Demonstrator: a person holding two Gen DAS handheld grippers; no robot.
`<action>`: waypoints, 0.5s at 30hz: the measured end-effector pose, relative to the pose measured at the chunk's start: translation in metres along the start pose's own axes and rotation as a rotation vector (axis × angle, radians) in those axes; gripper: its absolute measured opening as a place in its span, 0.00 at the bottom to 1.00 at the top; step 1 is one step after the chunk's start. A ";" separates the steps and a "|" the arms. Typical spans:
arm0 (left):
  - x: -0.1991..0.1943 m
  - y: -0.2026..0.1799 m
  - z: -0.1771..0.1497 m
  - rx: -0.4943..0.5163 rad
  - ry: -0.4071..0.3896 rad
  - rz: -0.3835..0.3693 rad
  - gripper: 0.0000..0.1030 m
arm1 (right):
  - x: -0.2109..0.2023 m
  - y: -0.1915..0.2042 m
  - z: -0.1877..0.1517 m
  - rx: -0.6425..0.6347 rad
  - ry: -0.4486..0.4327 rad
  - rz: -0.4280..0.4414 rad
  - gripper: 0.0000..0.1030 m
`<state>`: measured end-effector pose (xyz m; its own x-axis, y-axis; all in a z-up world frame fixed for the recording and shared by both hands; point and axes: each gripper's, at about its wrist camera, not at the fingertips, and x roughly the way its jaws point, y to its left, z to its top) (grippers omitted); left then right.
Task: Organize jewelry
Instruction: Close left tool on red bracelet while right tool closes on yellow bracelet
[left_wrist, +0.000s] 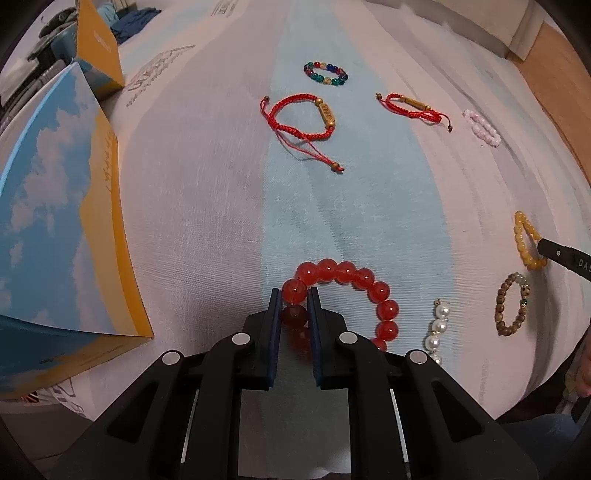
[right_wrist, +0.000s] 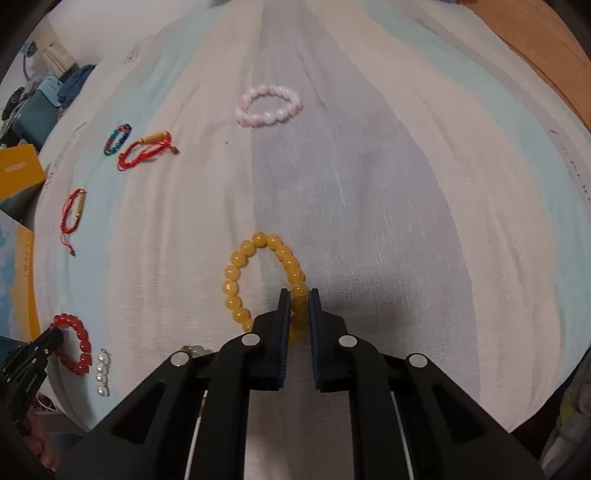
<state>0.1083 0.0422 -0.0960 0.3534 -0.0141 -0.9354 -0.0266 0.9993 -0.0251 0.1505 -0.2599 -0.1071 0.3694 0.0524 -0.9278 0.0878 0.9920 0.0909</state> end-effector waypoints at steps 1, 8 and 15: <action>-0.001 -0.001 0.000 0.000 -0.001 -0.002 0.12 | -0.001 0.001 0.000 -0.001 -0.004 0.006 0.09; -0.016 -0.005 0.005 0.006 -0.025 -0.030 0.12 | -0.023 0.000 -0.005 -0.004 -0.065 0.034 0.09; -0.037 -0.015 0.011 0.015 -0.068 -0.065 0.12 | -0.043 0.004 -0.005 -0.010 -0.111 0.046 0.09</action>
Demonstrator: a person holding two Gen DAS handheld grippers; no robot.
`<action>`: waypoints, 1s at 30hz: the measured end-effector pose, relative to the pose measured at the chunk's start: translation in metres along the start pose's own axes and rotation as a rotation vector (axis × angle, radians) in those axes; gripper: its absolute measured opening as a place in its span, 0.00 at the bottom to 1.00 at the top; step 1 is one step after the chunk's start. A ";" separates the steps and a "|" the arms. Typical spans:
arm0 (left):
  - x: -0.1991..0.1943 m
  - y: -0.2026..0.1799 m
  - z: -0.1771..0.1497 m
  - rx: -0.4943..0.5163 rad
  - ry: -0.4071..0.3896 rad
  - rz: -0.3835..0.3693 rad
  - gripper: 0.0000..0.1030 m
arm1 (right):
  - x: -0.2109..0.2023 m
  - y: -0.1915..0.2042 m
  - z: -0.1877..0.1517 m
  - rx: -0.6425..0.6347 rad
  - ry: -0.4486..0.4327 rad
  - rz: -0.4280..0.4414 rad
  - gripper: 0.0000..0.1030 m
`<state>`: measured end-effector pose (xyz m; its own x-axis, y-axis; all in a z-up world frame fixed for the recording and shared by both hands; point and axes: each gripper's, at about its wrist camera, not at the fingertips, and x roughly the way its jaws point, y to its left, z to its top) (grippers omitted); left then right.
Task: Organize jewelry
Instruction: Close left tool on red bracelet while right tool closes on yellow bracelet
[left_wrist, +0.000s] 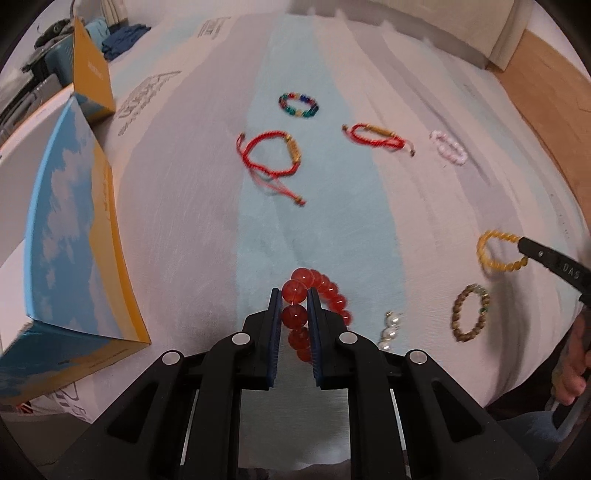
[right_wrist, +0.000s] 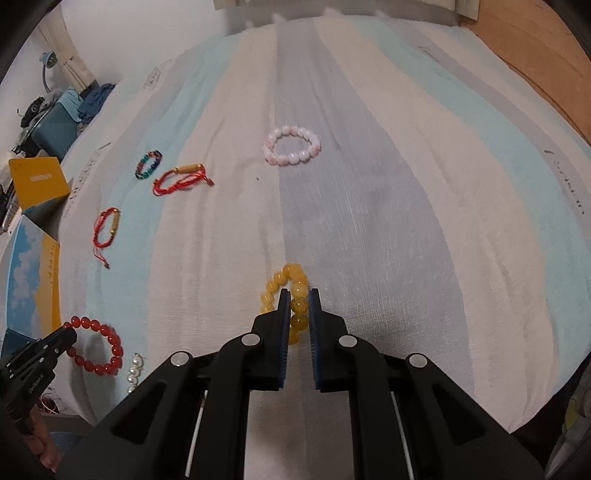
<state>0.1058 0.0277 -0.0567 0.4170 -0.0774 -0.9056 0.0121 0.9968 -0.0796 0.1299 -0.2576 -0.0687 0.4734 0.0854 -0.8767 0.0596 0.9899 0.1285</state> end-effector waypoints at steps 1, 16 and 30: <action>-0.003 -0.001 0.002 0.000 -0.009 -0.006 0.12 | -0.004 0.000 0.000 -0.003 -0.009 -0.002 0.09; -0.038 -0.017 0.019 0.034 -0.103 -0.010 0.12 | -0.033 0.010 0.006 -0.026 -0.066 -0.021 0.09; -0.096 -0.011 0.040 0.037 -0.225 0.000 0.12 | -0.065 0.034 0.010 -0.050 -0.097 -0.017 0.09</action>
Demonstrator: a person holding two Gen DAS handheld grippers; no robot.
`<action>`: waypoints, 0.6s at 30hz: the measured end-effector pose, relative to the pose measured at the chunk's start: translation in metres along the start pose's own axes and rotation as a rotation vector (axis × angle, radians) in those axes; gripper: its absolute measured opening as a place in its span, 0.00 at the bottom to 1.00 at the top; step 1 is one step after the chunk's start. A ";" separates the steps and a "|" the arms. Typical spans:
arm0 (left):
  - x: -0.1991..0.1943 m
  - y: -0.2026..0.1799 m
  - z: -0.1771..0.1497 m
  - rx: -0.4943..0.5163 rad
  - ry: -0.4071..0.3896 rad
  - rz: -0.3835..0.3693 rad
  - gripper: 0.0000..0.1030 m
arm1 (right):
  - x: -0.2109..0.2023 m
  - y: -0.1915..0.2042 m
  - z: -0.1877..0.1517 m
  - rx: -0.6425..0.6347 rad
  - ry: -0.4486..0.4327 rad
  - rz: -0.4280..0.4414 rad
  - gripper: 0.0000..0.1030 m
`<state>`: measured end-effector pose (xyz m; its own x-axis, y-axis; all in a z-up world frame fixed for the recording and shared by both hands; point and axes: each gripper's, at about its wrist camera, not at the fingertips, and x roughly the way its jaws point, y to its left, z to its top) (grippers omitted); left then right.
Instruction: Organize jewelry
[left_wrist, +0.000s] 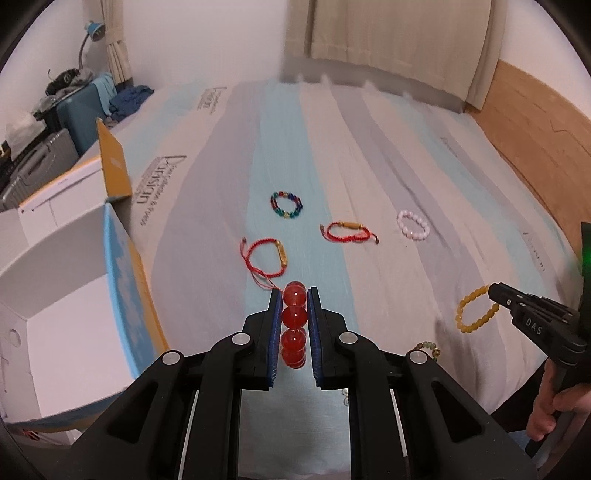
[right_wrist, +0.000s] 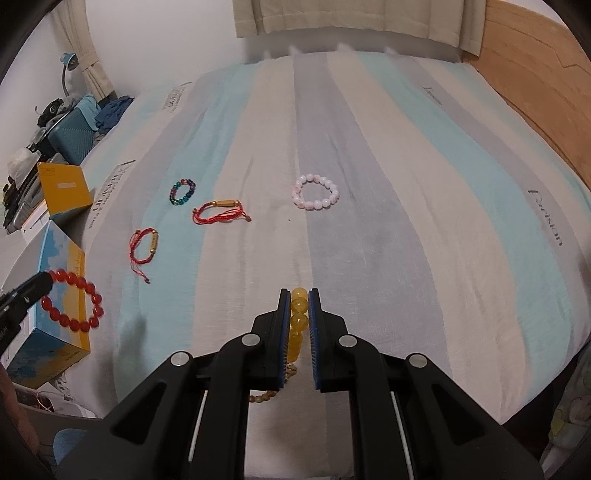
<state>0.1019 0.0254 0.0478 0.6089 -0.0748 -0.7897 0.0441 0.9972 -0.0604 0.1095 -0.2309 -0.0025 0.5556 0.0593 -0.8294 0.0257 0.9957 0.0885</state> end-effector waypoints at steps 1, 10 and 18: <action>-0.003 0.004 0.002 -0.007 -0.003 0.004 0.12 | -0.002 0.002 0.001 -0.002 -0.002 -0.002 0.09; -0.031 0.037 0.010 -0.054 -0.051 0.023 0.12 | -0.023 0.029 0.017 -0.032 -0.025 0.003 0.09; -0.057 0.078 0.013 -0.110 -0.100 0.067 0.13 | -0.033 0.065 0.026 -0.077 -0.038 0.017 0.09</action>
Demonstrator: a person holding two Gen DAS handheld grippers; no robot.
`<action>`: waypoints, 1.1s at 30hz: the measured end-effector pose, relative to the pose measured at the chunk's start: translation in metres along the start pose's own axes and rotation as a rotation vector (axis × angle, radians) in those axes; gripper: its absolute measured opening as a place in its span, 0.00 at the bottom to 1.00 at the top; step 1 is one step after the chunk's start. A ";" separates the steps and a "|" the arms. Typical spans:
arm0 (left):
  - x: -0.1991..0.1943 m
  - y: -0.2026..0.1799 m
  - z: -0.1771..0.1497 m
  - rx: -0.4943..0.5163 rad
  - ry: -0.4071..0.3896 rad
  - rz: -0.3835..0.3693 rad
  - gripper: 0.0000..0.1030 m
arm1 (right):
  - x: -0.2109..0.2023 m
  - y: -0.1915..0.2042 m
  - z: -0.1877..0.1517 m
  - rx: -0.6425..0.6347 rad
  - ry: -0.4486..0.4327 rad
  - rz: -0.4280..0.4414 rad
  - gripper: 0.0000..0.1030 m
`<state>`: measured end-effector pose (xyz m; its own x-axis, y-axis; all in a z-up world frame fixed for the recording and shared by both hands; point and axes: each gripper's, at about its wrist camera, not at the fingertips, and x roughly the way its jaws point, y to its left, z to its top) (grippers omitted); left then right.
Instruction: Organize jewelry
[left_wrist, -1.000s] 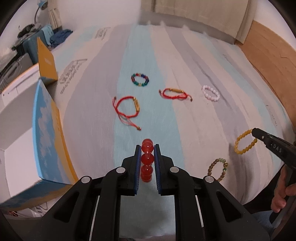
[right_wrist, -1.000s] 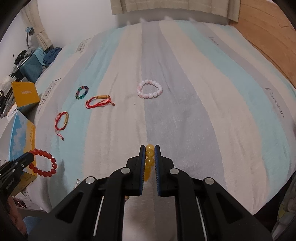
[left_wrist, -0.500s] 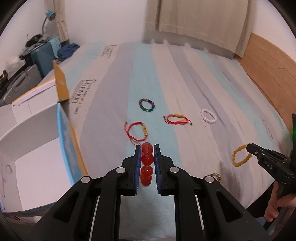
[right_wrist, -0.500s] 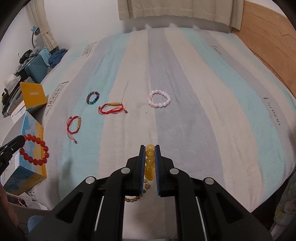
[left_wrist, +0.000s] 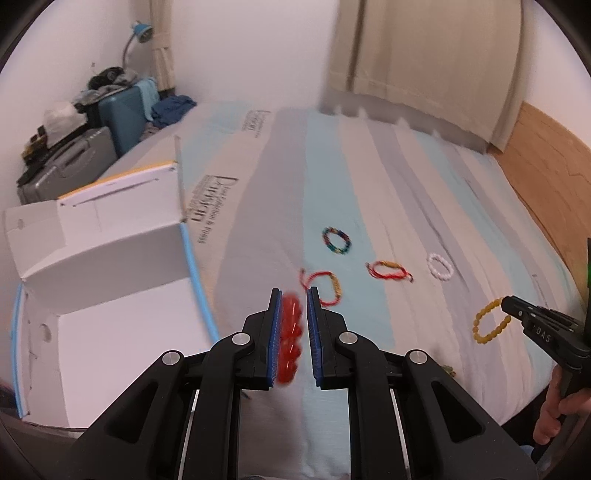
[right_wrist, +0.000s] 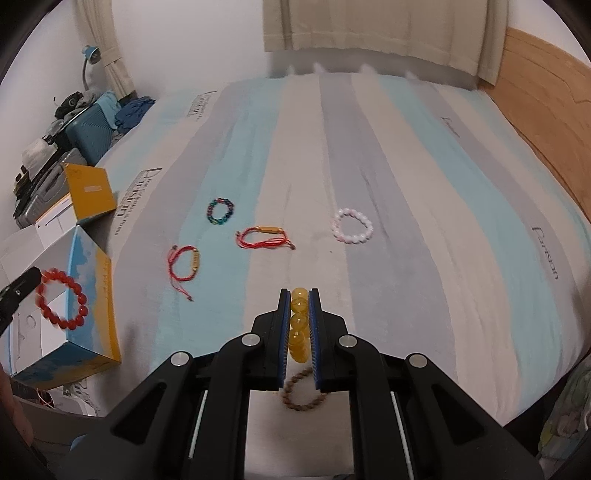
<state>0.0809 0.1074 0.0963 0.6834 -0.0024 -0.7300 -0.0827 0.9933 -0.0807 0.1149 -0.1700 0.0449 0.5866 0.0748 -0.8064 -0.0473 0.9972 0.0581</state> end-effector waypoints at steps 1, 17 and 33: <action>-0.003 0.003 0.001 -0.004 -0.008 0.002 0.13 | -0.001 0.004 0.001 -0.005 -0.001 0.003 0.09; 0.005 0.054 -0.015 -0.035 0.053 0.052 0.13 | 0.004 0.071 0.006 -0.093 0.000 0.051 0.09; 0.094 -0.023 -0.072 0.065 0.173 0.027 0.53 | 0.047 0.021 -0.020 -0.051 0.059 0.060 0.09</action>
<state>0.0951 0.0757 -0.0197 0.5458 0.0101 -0.8379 -0.0486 0.9986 -0.0196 0.1253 -0.1461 -0.0037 0.5330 0.1322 -0.8357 -0.1227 0.9894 0.0782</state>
